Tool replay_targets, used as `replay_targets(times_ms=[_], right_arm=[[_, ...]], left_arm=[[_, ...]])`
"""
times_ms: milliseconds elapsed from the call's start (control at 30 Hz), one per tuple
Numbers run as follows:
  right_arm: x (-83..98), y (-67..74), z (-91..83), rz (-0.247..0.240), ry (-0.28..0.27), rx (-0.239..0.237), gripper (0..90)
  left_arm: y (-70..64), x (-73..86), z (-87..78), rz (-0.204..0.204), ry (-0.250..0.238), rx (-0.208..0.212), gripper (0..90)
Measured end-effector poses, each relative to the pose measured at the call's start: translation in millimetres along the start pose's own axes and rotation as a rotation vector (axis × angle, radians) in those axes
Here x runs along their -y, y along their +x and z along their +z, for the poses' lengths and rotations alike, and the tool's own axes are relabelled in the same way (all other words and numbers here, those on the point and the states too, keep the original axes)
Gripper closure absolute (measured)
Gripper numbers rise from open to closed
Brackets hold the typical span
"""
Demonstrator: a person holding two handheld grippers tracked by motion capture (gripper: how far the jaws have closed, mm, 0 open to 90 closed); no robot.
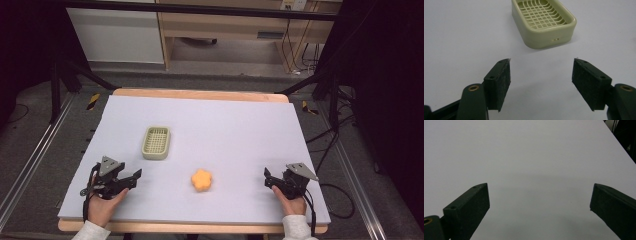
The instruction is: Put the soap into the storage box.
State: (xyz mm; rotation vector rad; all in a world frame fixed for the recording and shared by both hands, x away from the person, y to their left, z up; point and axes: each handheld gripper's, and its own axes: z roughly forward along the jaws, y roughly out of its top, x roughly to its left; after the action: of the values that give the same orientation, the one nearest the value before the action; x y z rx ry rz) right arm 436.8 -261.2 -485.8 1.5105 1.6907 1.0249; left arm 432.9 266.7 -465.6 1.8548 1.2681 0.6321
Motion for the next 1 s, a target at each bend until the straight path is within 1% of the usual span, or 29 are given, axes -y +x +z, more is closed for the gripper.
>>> replay_targets(times_ms=[100, 200, 267, 500, 633, 767, 867, 933, 1000], right_arm=[[0.3, 1.5, -0.4, -0.011, -0.001, -0.005, 3.8], [0.6, 4.6, -0.5, -0.037, 0.006, 0.002, 5.3], [0.6, 4.7, -0.3, -0.043, 0.005, 0.005, 5.3], [0.6, 3.1, -0.2, -0.023, 0.008, 0.005, 5.3], [0.4, 3.9, 0.2, -0.026, 0.015, 0.006, 5.7], [0.4, 4.0, 0.2, -0.026, 0.017, 0.006, 5.7], [0.3, 3.7, 0.3, -0.024, 0.020, 0.002, 5.7], [0.3, 3.7, 0.6, -0.026, 0.022, 0.002, 5.7], [0.3, 3.7, 0.9, -0.026, 0.024, 0.000, 5.7]], left_arm=[[-0.7, 0.1, 0.3, 0.001, 0.002, -0.002, 31.0], [-0.9, 0.1, 0.4, 0.002, 0.003, -0.003, 30.9], [-0.6, -0.1, 0.2, 0.004, 0.001, 0.000, 30.8], [-0.4, -0.4, 0.3, 0.004, -0.002, -0.002, 30.6], [-0.3, -1.5, -0.4, 0.007, -0.004, 0.002, 30.6], [-2.4, -2.7, -0.9, 0.001, -0.014, 0.018, 30.6], [-6.3, -3.7, -1.8, 0.016, -0.021, 0.035, 30.8], [-8.8, -4.3, -2.0, 0.018, -0.024, 0.042, 31.0], [-12.8, -4.8, -1.9, 0.033, -0.025, 0.058, 31.0]])
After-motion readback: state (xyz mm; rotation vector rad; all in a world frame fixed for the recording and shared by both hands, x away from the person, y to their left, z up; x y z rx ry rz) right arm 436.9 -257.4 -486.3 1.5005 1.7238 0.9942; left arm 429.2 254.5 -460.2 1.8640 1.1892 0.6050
